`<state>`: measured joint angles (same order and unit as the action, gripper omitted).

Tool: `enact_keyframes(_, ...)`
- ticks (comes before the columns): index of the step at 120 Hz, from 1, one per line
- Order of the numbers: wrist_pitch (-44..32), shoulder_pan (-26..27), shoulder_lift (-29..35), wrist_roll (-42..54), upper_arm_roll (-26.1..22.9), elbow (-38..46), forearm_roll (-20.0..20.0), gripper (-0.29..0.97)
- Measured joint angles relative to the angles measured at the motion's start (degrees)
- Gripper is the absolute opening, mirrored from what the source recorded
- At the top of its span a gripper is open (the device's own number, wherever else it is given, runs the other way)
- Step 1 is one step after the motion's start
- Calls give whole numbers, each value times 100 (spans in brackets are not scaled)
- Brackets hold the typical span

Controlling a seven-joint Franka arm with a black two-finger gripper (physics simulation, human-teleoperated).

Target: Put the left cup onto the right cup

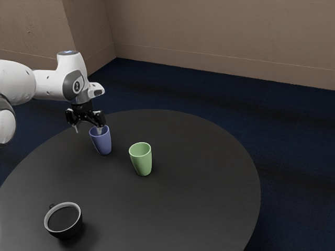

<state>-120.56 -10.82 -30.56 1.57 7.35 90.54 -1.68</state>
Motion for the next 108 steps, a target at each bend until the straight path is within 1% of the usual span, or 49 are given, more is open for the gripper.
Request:
enact_keyframes(41,-191,-25,-229,134,-6,-81,-8,67)
enact_keyframes(47,-215,-25,-231,148,-6,-84,-7,60)
enact_keyframes(65,-260,-33,-230,184,-6,-78,-40,24)
enact_keyframes(74,-273,-34,-230,197,-41,-72,-94,12)
enact_keyframes(89,-286,-18,-227,211,-75,-54,-129,0)
enact_keyframes(108,-294,15,-227,224,-87,-52,-137,-6)
